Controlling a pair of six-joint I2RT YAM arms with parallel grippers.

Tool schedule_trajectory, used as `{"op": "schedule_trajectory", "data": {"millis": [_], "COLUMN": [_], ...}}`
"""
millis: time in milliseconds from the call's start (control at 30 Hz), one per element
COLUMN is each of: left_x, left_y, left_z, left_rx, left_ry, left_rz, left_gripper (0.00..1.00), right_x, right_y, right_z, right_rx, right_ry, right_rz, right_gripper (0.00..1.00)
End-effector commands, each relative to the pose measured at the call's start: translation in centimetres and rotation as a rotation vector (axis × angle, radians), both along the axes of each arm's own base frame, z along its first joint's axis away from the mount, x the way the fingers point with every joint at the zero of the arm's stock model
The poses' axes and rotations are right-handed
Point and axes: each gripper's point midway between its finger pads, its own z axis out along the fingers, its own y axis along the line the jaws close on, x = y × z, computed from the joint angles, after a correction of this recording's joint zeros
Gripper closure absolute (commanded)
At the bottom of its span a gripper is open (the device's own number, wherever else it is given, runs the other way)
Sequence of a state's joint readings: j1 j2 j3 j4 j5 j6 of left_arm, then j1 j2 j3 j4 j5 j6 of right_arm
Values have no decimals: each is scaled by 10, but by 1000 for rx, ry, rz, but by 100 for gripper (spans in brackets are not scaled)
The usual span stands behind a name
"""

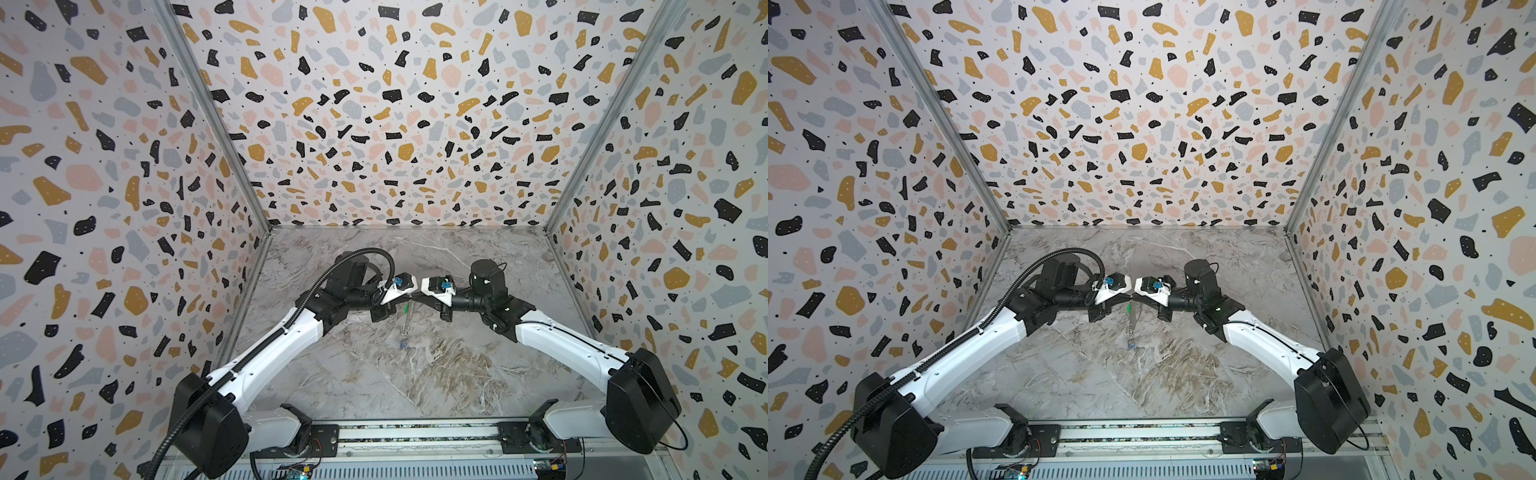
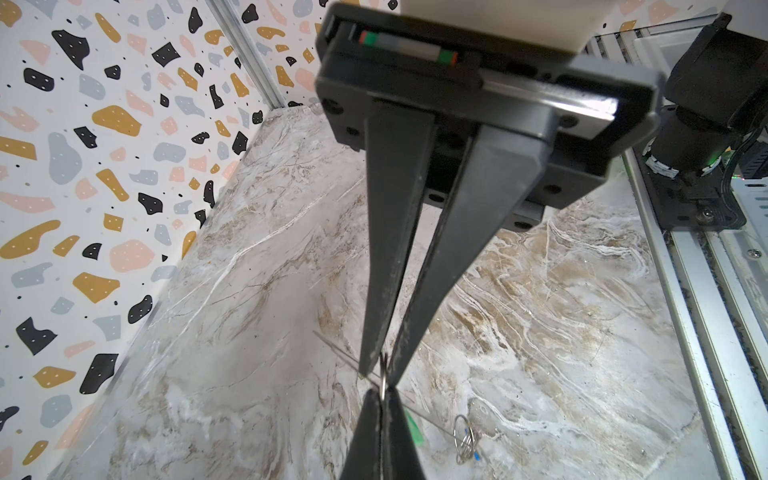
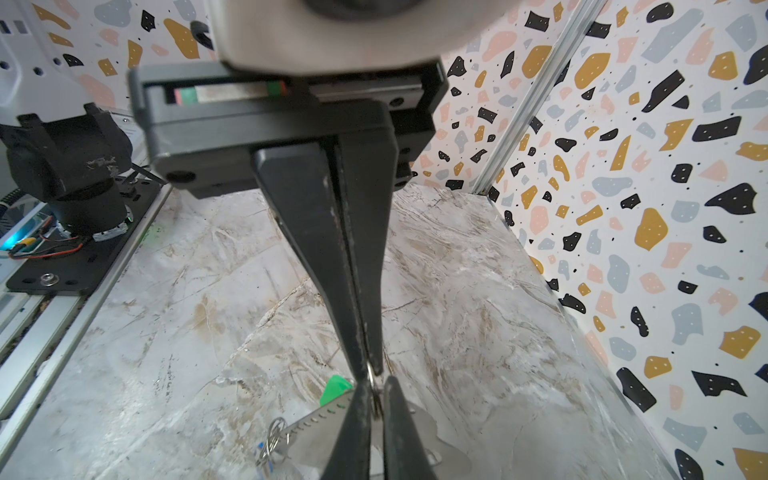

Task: Remove the keys from the keyring

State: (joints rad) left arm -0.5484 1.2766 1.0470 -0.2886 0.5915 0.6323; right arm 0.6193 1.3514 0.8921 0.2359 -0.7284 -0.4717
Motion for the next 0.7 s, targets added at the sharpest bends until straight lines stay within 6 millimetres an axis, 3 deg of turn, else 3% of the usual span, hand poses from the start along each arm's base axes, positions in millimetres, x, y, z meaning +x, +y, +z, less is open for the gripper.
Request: {"op": "schedule_trajectory", "data": {"millis": [0,233,300,367,467,667], "left_x": [-1,-1,1,-1,3,-3], "left_y": [-6,-6,-3,2,15,21], "left_z": [19,14,14,26,41,39], "left_rx": [-36,-28,-32,-108,-229,-325], "left_ry": [-48,-52,-54,-57,-75,-48], "left_rz": [-29,-38,-23,-34,2,-15], "left_gripper": [100,100,75,67,65,67], "right_x": [-4,-7,-8,-9,-11,-18], "right_y": [-1,0,0,1,1,-5], "right_z": [-2,2,5,7,10,23], "right_rx": [-5,18,45,68,110,261], "right_ry": [26,36,48,64,78,64], "right_rz": [18,27,29,33,36,32], "right_gripper": [92,100,100,100,100,100]}}
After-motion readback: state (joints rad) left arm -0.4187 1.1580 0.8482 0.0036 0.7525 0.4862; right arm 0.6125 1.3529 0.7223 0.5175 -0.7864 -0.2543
